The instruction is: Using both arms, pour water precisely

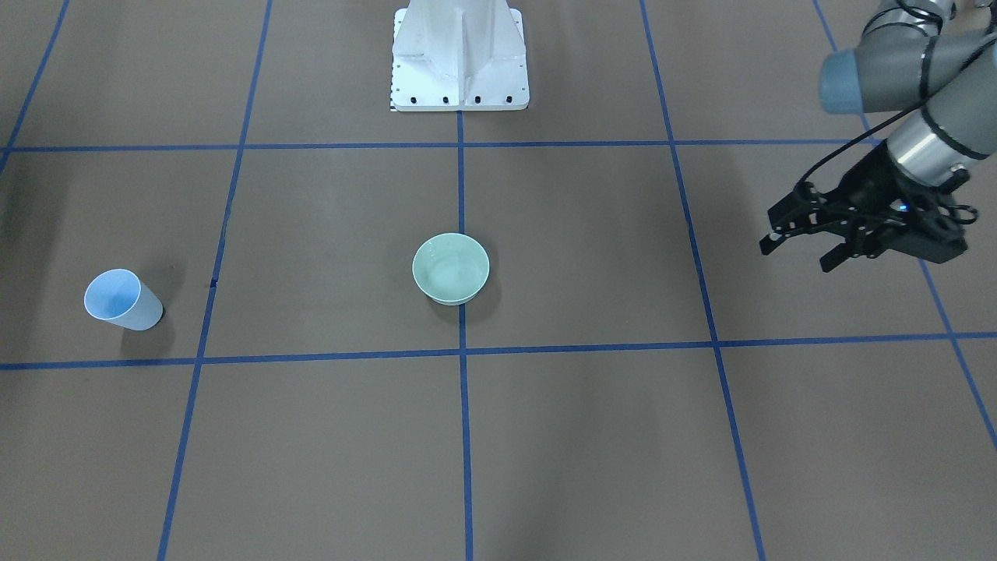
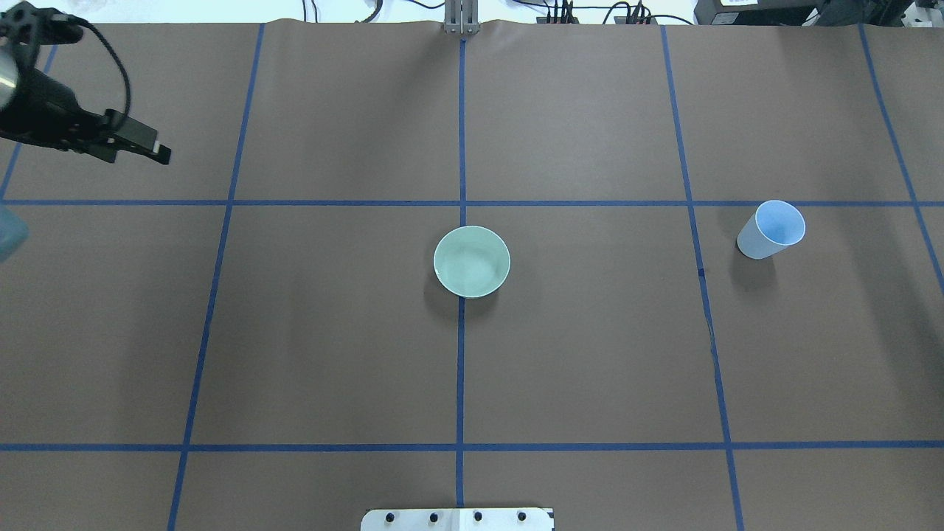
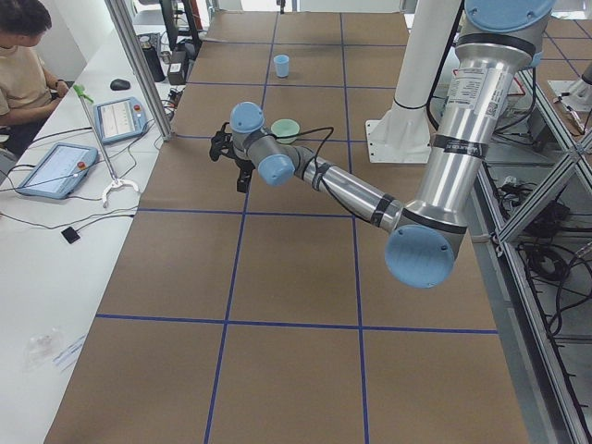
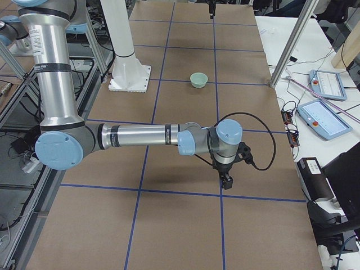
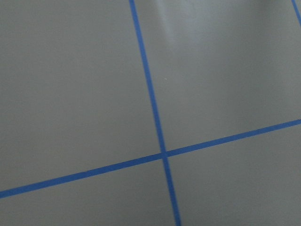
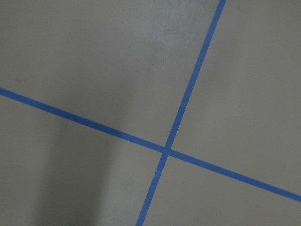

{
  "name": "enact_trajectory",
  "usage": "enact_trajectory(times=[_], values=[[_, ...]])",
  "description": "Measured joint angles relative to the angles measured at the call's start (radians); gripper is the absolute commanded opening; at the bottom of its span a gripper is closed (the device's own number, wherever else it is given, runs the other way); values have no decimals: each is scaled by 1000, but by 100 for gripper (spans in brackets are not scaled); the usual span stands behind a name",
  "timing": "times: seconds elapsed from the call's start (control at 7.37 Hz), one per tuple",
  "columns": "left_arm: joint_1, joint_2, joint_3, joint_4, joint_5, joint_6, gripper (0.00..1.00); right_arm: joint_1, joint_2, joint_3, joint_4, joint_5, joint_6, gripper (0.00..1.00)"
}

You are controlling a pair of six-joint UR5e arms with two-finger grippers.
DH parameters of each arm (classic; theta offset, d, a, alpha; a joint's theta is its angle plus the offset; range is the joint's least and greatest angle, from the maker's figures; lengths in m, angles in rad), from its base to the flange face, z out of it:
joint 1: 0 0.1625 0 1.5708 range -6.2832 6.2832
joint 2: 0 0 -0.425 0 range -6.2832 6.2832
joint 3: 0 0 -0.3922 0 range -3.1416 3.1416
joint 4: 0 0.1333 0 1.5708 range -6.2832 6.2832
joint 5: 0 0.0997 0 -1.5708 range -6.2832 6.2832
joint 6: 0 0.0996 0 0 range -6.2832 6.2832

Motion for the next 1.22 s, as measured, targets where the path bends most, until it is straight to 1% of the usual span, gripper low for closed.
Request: enact_trajectory(times=[0.14,0.41,0.54,0.81,0.95,1.09,1.22], values=[[86,-59,4,35,68,-99,100,2,-16,-8,2,3,-3,100],[241,-220,24,180,212,-254,100,3,-44,-13,4,-5,0,100],[314,-306,66,219,277,-332,100,4,-53,-14,4,-7,3,100],[429,-463,209,239,380,-449,98,4,-59,-14,4,-8,7,100],[462,-516,277,238,405,-480,94,4,-60,-14,4,-8,8,100],[484,-541,320,234,420,-494,84,4,-60,-14,4,-9,8,100],[500,-550,343,231,432,-501,65,4,-61,-14,4,-9,8,100]])
